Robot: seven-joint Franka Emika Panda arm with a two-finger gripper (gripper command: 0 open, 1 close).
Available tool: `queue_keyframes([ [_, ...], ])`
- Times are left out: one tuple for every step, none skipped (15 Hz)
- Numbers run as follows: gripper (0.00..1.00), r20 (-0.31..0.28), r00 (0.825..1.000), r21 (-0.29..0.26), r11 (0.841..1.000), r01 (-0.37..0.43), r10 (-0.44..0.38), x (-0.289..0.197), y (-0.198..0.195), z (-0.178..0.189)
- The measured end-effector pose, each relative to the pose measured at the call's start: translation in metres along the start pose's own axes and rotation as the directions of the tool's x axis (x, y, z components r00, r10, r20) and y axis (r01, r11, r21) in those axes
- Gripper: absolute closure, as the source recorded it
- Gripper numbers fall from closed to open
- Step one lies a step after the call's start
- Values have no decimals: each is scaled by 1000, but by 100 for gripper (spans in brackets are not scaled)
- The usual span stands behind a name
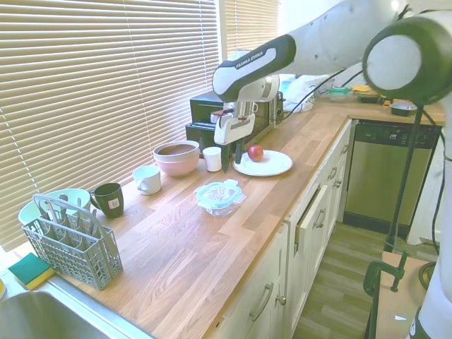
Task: Cover the lid of the food container
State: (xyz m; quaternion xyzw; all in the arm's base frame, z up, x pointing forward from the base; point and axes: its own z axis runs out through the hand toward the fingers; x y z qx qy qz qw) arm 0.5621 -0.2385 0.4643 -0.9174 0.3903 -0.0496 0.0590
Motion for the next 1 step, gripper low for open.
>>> queue_keyframes([
  [0, -27, 1000, -22, 1000, 8, -8, -20, -11, -5],
])
